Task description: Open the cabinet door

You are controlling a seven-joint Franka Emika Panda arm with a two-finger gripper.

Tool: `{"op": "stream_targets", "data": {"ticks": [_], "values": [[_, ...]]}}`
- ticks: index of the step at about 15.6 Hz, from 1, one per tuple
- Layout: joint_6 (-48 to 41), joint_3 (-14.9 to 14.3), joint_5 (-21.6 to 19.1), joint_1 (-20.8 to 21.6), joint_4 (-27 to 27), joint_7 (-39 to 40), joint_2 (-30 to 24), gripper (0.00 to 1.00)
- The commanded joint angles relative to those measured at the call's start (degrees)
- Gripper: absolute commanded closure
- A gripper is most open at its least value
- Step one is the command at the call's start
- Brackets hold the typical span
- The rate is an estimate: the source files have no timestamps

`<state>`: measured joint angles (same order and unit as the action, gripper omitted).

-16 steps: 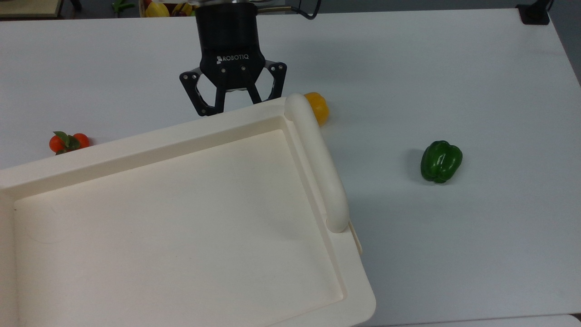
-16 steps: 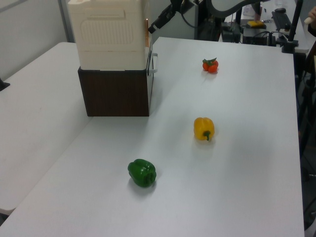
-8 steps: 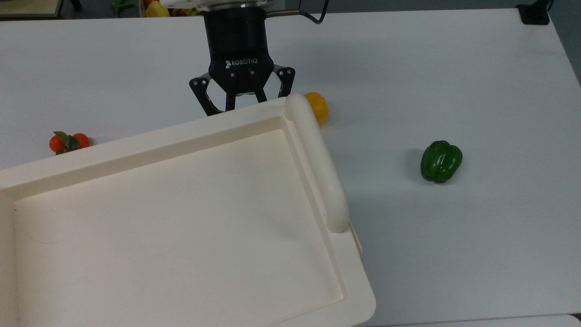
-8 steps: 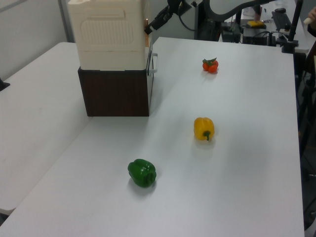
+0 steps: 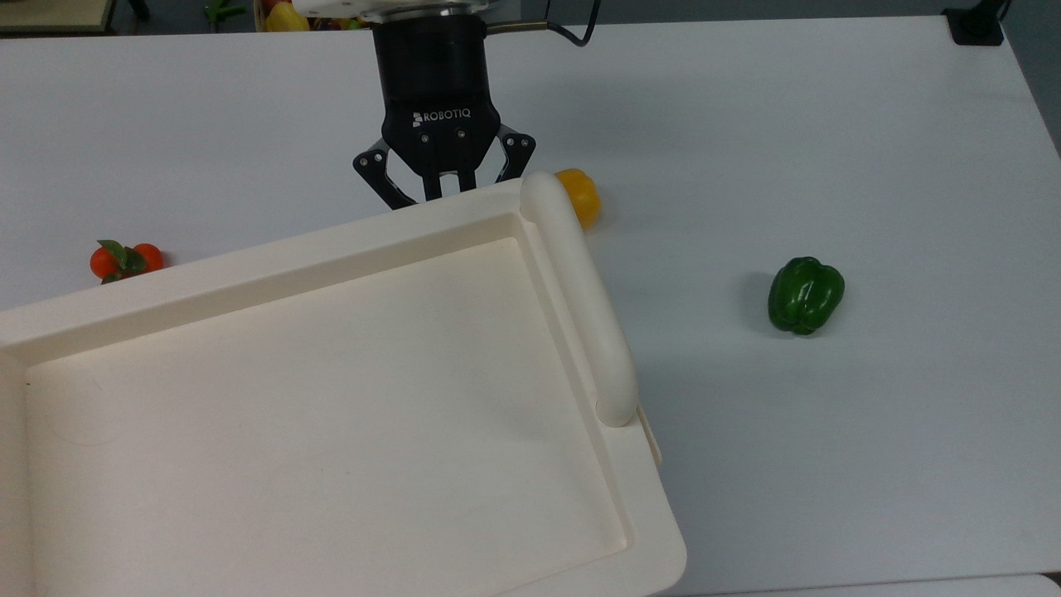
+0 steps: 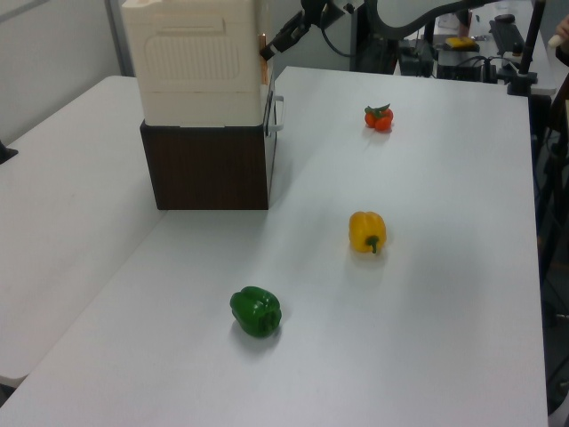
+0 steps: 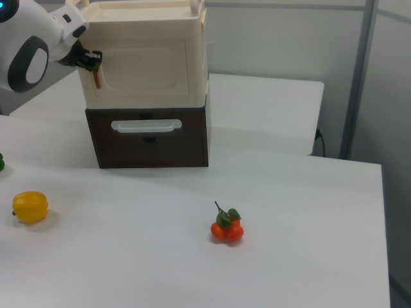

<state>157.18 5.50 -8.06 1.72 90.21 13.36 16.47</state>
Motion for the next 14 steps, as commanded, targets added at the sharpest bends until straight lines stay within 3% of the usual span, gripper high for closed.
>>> {"op": "stream_targets", "data": {"ticks": [1,5,10,11,12,14], "values": [[1.90,0.13,-0.29,-0.05,1.09,1.14,-0.12,1.00],[0.85,0.13,-0.82,-0.31,6.63,0.79,-4.69,1.00],[-6.86,0.04,-0.99,-2.16,7.43,0.70,-6.97,1.00],[-9.06,0.04,-1.08,-2.42,7.43,0.53,-7.33,0.96],[-11.61,0.04,-1.17,-2.69,7.43,0.44,-8.11,0.86],[-17.05,-0.22,-1.52,-3.91,7.35,-0.17,-9.35,0.57]]}}
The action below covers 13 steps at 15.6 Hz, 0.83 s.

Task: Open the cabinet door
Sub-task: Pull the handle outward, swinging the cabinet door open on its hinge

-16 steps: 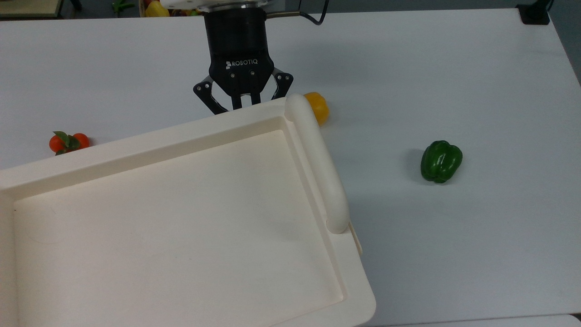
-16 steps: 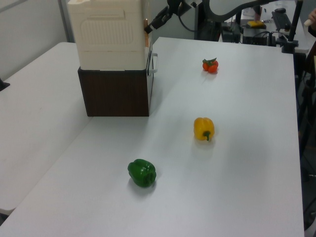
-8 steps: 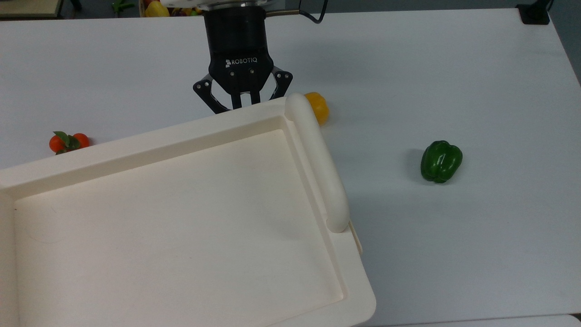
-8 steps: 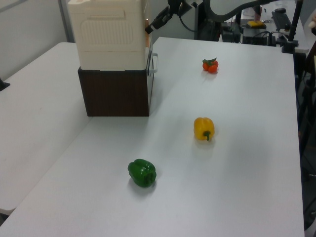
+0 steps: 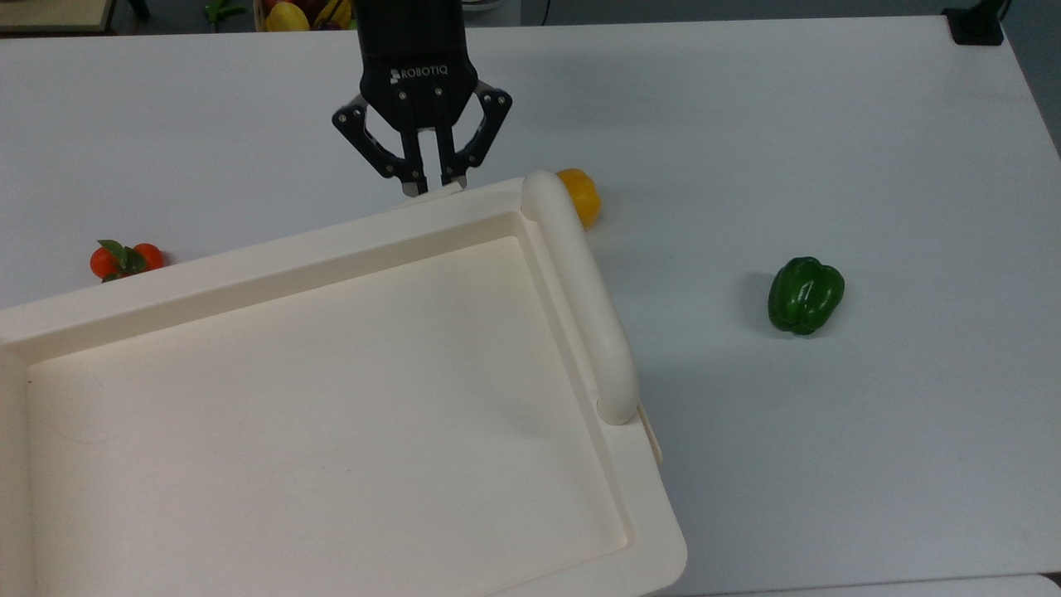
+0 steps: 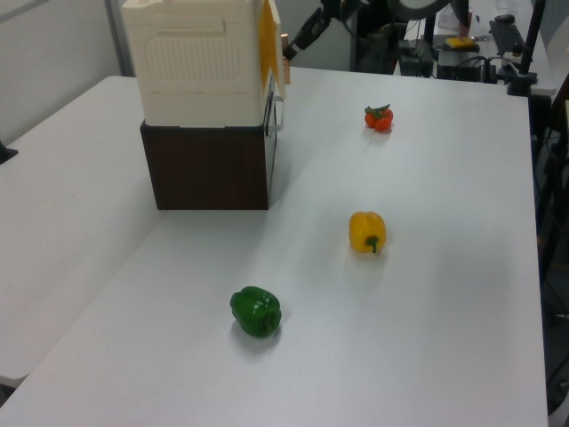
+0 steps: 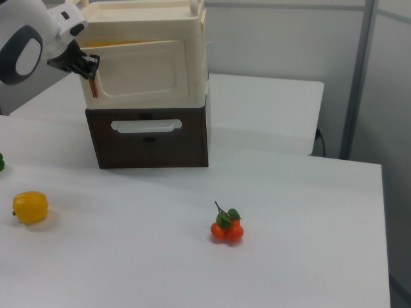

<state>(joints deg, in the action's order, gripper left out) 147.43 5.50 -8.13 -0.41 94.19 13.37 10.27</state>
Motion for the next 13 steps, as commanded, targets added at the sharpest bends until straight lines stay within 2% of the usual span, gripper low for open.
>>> {"op": "stream_targets", "data": {"ticks": [1,4,5,7,13], "values": [[-10.20,-0.40,-2.32,-2.48,3.37,-1.66,-4.11,0.34],[-15.92,-0.93,-2.42,-5.03,3.46,-2.29,-6.40,0.14],[-17.60,-1.45,-2.42,-5.65,3.54,-2.20,-7.01,0.12],[-20.76,-3.73,-2.59,-5.83,3.46,-2.29,-7.98,0.00],[-29.99,-9.09,-2.51,-7.94,2.93,-2.38,-9.66,0.00]]}}
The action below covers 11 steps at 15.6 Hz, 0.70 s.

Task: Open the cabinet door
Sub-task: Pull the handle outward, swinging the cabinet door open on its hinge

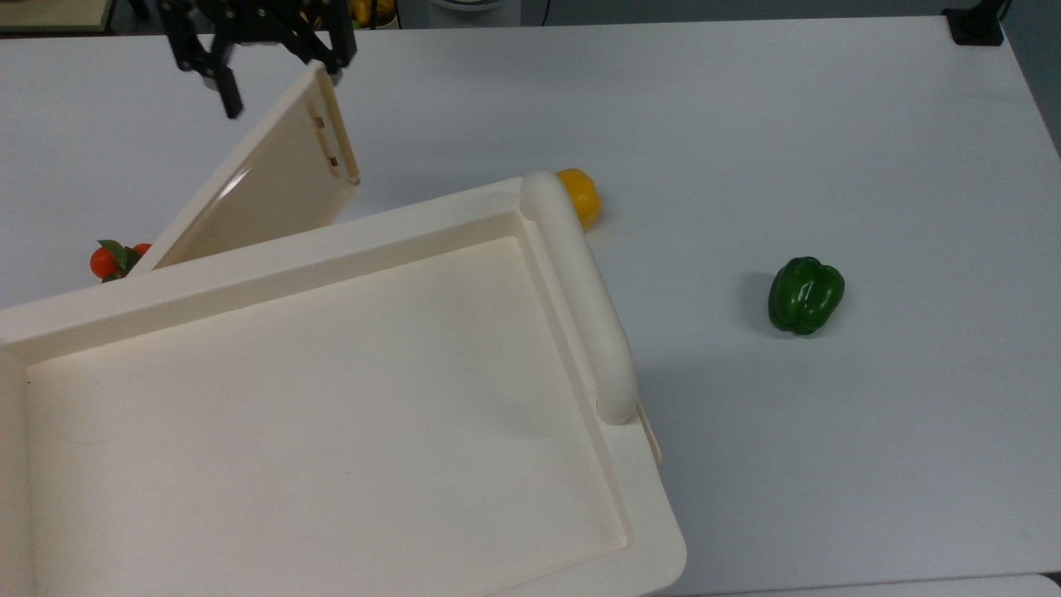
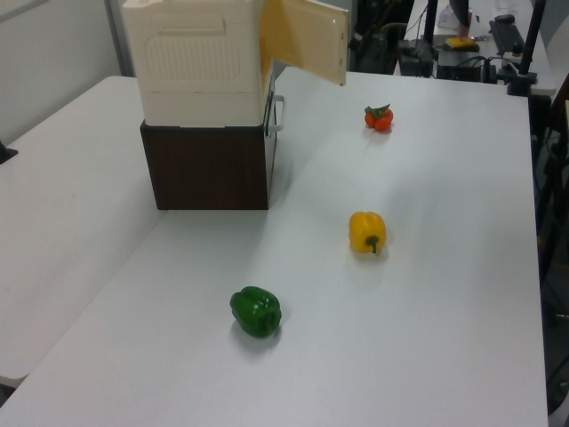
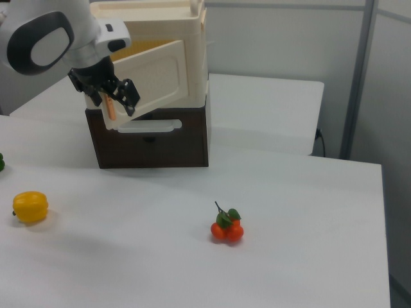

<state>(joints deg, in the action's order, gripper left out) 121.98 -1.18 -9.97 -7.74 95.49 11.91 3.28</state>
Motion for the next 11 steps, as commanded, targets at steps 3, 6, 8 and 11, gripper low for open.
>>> {"op": "stream_targets", "data": {"ticks": [3,6,8,11], "values": [[-5.08,-6.19,-0.66,-0.95,0.93,-0.66,-3.46,0.00],[-8.23,-7.87,0.30,-1.39,0.93,-0.57,-4.68,0.00],[-12.71,-7.96,3.62,-1.48,0.93,-0.48,-5.74,0.00],[-20.09,-7.96,7.07,-1.05,0.93,-0.57,-7.84,0.00]]}}
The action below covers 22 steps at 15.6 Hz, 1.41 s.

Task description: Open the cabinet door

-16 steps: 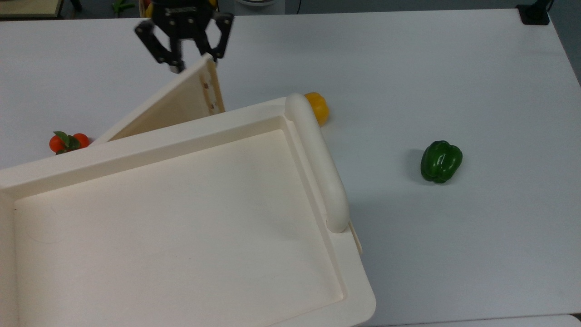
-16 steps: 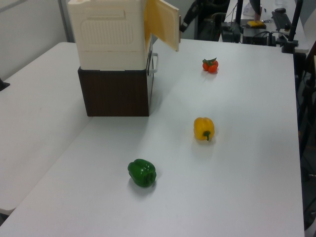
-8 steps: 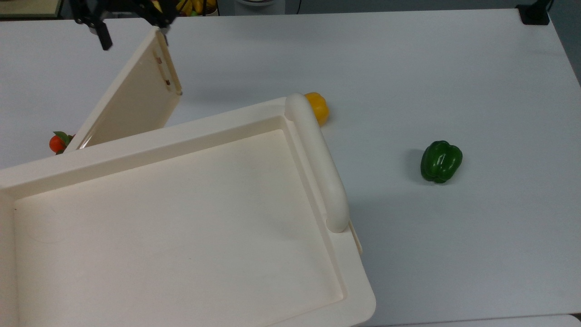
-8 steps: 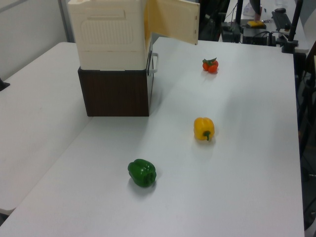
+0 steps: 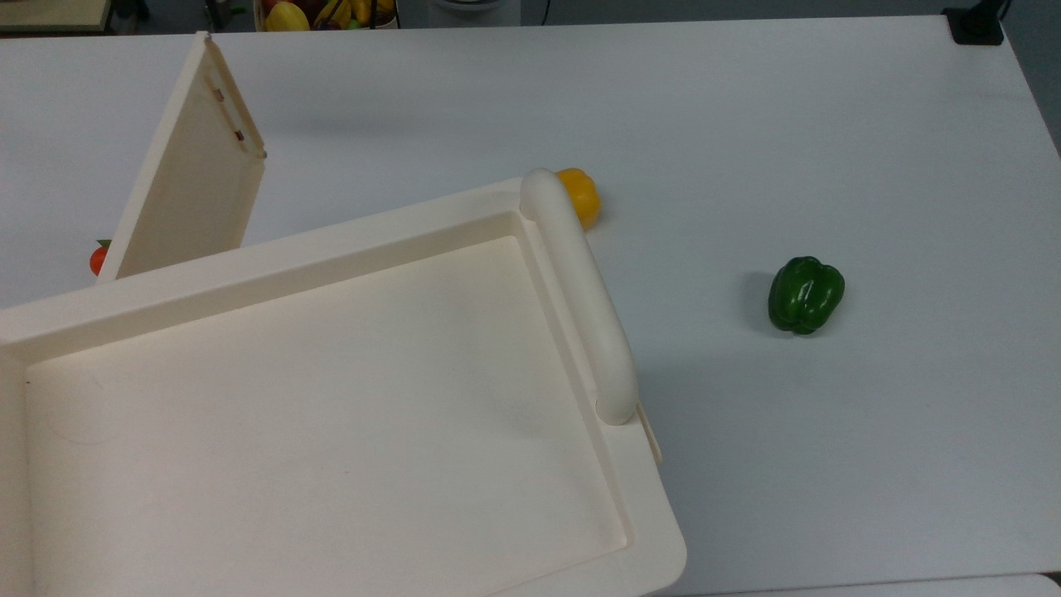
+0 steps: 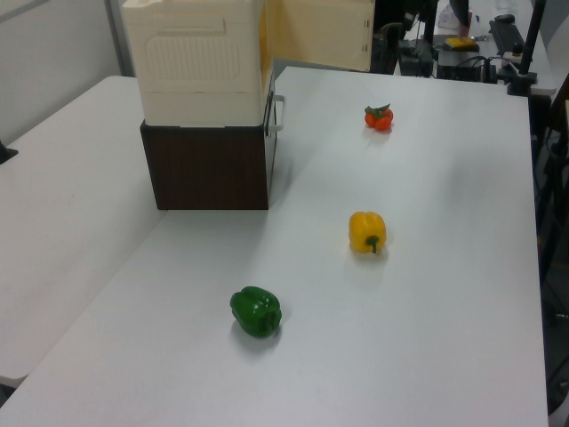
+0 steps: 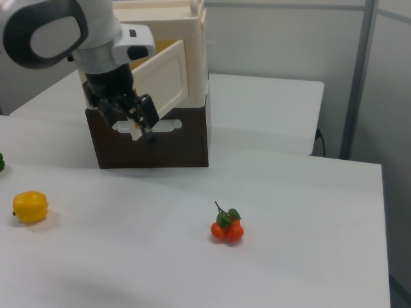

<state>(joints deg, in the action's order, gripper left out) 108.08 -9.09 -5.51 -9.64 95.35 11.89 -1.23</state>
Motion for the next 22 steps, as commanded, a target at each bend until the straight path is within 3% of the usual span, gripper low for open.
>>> {"op": "stream_targets", "data": {"ticks": [1,6,9,15,22], "values": [[-8.39,0.04,2.61,1.20,1.06,-0.72,-4.21,0.00],[-17.46,1.35,2.26,6.12,1.06,-1.94,-7.99,0.00],[-16.94,5.65,1.55,6.30,0.97,-6.86,-8.00,0.00],[-12.02,12.59,1.55,7.27,1.50,-6.97,-4.93,0.00],[-11.05,12.78,1.64,8.85,1.50,-7.05,-4.04,0.00]]}}
